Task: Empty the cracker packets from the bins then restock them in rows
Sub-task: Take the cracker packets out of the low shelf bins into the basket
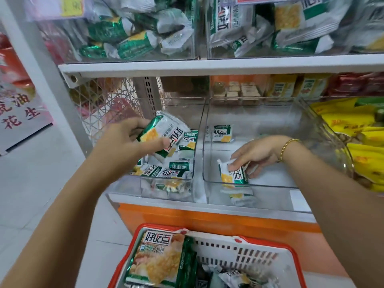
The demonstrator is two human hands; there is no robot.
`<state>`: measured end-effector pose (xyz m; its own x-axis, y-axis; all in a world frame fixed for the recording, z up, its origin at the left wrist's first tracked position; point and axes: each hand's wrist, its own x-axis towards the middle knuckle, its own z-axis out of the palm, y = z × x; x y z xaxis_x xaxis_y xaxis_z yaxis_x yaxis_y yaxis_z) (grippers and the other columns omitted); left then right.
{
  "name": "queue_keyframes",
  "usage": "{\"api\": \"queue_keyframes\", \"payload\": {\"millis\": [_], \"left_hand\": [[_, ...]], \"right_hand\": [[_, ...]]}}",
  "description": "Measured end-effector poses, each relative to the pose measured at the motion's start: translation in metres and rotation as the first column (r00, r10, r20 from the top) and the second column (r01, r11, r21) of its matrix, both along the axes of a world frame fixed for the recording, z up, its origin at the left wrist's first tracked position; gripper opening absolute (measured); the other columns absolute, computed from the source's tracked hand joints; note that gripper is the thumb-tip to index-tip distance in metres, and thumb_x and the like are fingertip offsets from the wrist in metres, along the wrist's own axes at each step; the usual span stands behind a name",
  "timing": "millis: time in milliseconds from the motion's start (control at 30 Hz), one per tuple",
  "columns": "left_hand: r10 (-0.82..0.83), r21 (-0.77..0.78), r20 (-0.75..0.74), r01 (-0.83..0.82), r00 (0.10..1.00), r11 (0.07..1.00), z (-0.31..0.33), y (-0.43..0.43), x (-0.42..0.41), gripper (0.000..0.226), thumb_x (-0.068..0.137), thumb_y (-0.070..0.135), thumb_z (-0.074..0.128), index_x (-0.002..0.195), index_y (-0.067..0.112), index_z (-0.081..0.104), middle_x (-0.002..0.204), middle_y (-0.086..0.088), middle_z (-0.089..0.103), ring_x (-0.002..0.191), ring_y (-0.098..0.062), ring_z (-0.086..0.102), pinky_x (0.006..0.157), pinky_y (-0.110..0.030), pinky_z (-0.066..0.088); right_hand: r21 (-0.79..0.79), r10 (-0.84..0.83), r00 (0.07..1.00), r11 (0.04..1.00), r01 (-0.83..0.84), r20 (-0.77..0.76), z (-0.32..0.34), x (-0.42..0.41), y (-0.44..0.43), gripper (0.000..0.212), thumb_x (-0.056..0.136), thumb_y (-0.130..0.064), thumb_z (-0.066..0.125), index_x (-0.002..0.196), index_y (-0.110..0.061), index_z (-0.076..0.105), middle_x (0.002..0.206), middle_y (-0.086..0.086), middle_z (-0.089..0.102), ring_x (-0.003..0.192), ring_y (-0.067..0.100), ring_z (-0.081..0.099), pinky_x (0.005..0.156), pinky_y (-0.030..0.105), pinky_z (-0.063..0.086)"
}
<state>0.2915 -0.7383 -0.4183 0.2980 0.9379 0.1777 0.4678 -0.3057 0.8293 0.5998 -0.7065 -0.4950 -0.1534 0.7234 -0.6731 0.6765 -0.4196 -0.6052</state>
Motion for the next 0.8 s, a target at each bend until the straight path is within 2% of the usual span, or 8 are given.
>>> {"api": "queue_keyframes", "payload": {"millis": [133, 267, 333, 400, 533, 667, 733, 800], "left_hand": [[-0.088, -0.093, 0.078, 0.095, 0.993, 0.991, -0.017, -0.037, 0.002, 0.042, 0.060, 0.035, 0.076, 0.097, 0.018, 0.067, 0.094, 0.010, 0.074, 0.088, -0.006, 0.069, 0.081, -0.029, 0.052], [-0.118, -0.194, 0.159, 0.148, 0.980, 0.970, -0.043, -0.076, 0.005, 0.038, 0.065, 0.039, 0.084, 0.096, 0.022, 0.069, 0.093, 0.019, 0.073, 0.090, 0.008, 0.065, 0.083, -0.013, 0.048], [-0.125, -0.275, 0.115, 0.153, 0.985, 0.949, -0.066, -0.090, 0.004, 0.057, 0.056, 0.058, 0.081, 0.104, 0.030, 0.067, 0.106, 0.018, 0.070, 0.102, 0.003, 0.062, 0.093, -0.026, 0.047], [-0.145, -0.334, 0.052, 0.154, 0.988, 0.930, -0.092, -0.102, 0.004, 0.056, 0.055, 0.062, 0.075, 0.104, 0.036, 0.066, 0.104, 0.022, 0.069, 0.099, 0.005, 0.062, 0.090, -0.030, 0.047], [-0.140, -0.443, -0.050, 0.103, 0.989, 0.890, -0.144, -0.118, 0.017, 0.058, 0.064, 0.062, 0.074, 0.108, 0.026, 0.062, 0.109, 0.019, 0.064, 0.096, -0.003, 0.061, 0.087, -0.028, 0.047], [-0.193, -0.621, -0.195, 0.032, 0.962, 0.783, -0.204, -0.130, 0.030, 0.054, 0.078, 0.037, 0.074, 0.124, 0.019, 0.054, 0.119, 0.000, 0.054, 0.093, -0.008, 0.051, 0.081, -0.025, 0.039], [-0.252, -0.701, -0.229, 0.020, 0.940, 0.713, -0.232, -0.133, 0.035, 0.067, 0.076, 0.032, 0.075, 0.134, 0.012, 0.049, 0.127, -0.003, 0.051, 0.104, -0.013, 0.052, 0.085, -0.027, 0.042], [-0.302, -0.758, -0.263, -0.003, 0.916, 0.652, -0.253, -0.135, 0.040, 0.074, 0.077, 0.030, 0.075, 0.140, 0.011, 0.043, 0.138, -0.005, 0.045, 0.119, -0.019, 0.049, 0.088, -0.026, 0.041]], "right_hand": [[-0.039, 0.032, 0.992, 0.999, -0.027, 0.122, 0.005, -0.005, -0.009, 0.059, 0.047, -0.044, 0.087, 0.090, -0.013, 0.063, 0.063, -0.002, 0.052, 0.060, 0.011, 0.045, 0.057, 0.022, 0.047], [0.021, 0.044, 0.985, 0.999, -0.048, 0.167, 0.009, -0.010, -0.015, 0.082, 0.045, -0.048, 0.090, 0.106, 0.001, 0.066, 0.099, 0.012, 0.070, 0.090, 0.022, 0.063, 0.084, 0.033, 0.053], [0.114, 0.004, 0.983, 0.993, -0.025, 0.183, 0.014, -0.016, -0.022, 0.055, 0.063, -0.036, 0.086, 0.100, -0.002, 0.064, 0.095, 0.009, 0.069, 0.087, 0.021, 0.063, 0.076, 0.027, 0.054], [0.260, -0.072, 0.976, 0.966, 0.017, 0.204, 0.030, -0.017, -0.030, 0.030, 0.075, -0.025, 0.080, 0.090, -0.007, 0.062, 0.087, 0.005, 0.065, 0.078, 0.015, 0.060, 0.067, 0.022, 0.050], [0.578, -0.240, 0.967, 0.803, 0.146, 0.090, 0.081, -0.019, -0.075, 0.038, 0.076, -0.032, 0.078, 0.102, -0.006, 0.066, 0.095, 0.004, 0.071, 0.075, 0.011, 0.063, 0.061, 0.015, 0.047], [0.638, -0.107, 0.991, 0.759, 0.130, -0.075, 0.100, -0.039, -0.155, 0.053, 0.063, -0.044, 0.077, 0.108, -0.019, 0.063, 0.097, -0.003, 0.072, 0.086, 0.007, 0.068, 0.078, 0.020, 0.052], [0.616, -0.027, 0.998, 0.788, -0.016, 0.060, 0.085, -0.055, -0.187, 0.046, 0.068, -0.045, 0.077, 0.106, -0.033, 0.053, 0.095, -0.014, 0.064, 0.082, -0.003, 0.061, 0.068, 0.010, 0.045], [0.548, 0.019, 0.967, 0.821, -0.160, 0.255, 0.049, -0.063, -0.202, 0.049, 0.073, -0.048, 0.075, 0.111, -0.037, 0.047, 0.100, -0.020, 0.055, 0.086, -0.002, 0.054, 0.071, 0.015, 0.043]]}}
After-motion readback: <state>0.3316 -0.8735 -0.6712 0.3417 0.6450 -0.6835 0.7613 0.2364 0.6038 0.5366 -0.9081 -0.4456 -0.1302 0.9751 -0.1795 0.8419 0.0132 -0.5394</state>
